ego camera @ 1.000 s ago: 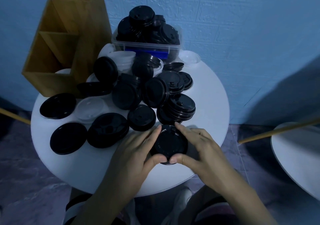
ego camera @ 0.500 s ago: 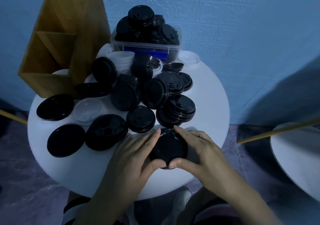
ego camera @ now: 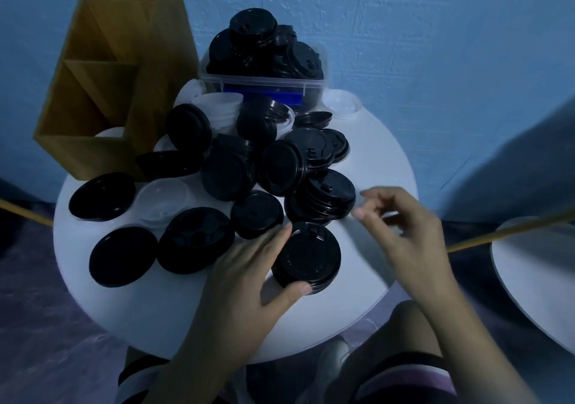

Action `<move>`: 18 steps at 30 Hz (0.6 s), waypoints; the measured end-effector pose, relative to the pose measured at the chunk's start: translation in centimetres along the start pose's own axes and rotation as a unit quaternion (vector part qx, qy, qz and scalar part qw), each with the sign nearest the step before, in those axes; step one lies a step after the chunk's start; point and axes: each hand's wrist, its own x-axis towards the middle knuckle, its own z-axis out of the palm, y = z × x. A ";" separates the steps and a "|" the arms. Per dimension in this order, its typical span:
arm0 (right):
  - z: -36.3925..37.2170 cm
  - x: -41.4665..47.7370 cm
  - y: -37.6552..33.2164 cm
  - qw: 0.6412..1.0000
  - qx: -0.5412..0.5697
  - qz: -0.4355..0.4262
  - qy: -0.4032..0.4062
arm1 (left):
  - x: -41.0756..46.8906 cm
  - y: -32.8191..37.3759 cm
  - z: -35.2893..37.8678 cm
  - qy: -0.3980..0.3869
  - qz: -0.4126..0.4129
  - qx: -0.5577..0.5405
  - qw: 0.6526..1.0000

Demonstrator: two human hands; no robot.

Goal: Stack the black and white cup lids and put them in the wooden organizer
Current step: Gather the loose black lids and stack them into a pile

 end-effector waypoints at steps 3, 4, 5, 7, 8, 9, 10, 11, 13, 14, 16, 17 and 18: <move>0.3 2.5 0.5 0.995 -0.091 0.038 -0.035 | 0.2 0.2 0.0 -0.003 0.009 0.015 1.000; 0.7 3.1 0.6 0.992 -0.103 0.053 -0.055 | 0.1 0.2 -0.1 -0.001 0.013 0.016 1.000; 1.2 3.5 0.5 0.989 -0.109 0.063 -0.072 | 0.1 0.2 -0.2 0.004 0.012 0.011 1.000; 1.9 4.1 0.4 0.987 -0.108 0.064 -0.097 | -0.2 0.0 -0.3 0.008 -0.006 -0.005 1.000; 2.1 4.3 0.5 0.988 -0.101 0.062 -0.103 | -0.2 0.0 -0.3 0.007 -0.014 -0.010 1.000; 2.1 4.4 0.6 0.988 -0.092 0.063 -0.105 | -0.3 -0.1 -0.3 0.005 -0.016 -0.011 1.000; 1.9 4.5 0.7 0.989 -0.081 0.068 -0.106 | -0.4 -0.1 -0.3 0.004 -0.016 -0.012 1.000; 1.6 4.6 0.7 0.989 -0.064 0.077 -0.107 | -0.4 -0.1 -0.3 0.004 -0.014 -0.013 1.000; 0.8 4.5 0.3 0.989 -0.032 0.094 -0.112 | -0.4 -0.2 -0.3 0.002 -0.013 -0.017 1.000; 0.3 4.3 -0.1 0.988 -0.020 0.097 -0.117 | -0.3 -0.2 -0.3 0.000 -0.015 -0.018 1.000; -0.5 3.6 -1.0 0.988 0.001 0.093 -0.119 | -0.3 -0.2 -0.5 -0.004 -0.018 -0.018 1.000; -0.8 3.2 -1.3 0.989 0.011 0.090 -0.116 | -0.3 -0.1 -0.5 -0.005 -0.018 -0.018 1.000; -1.0 2.6 -1.6 0.990 0.018 0.084 -0.108 | -0.2 0.0 -0.6 -0.007 -0.017 -0.020 1.000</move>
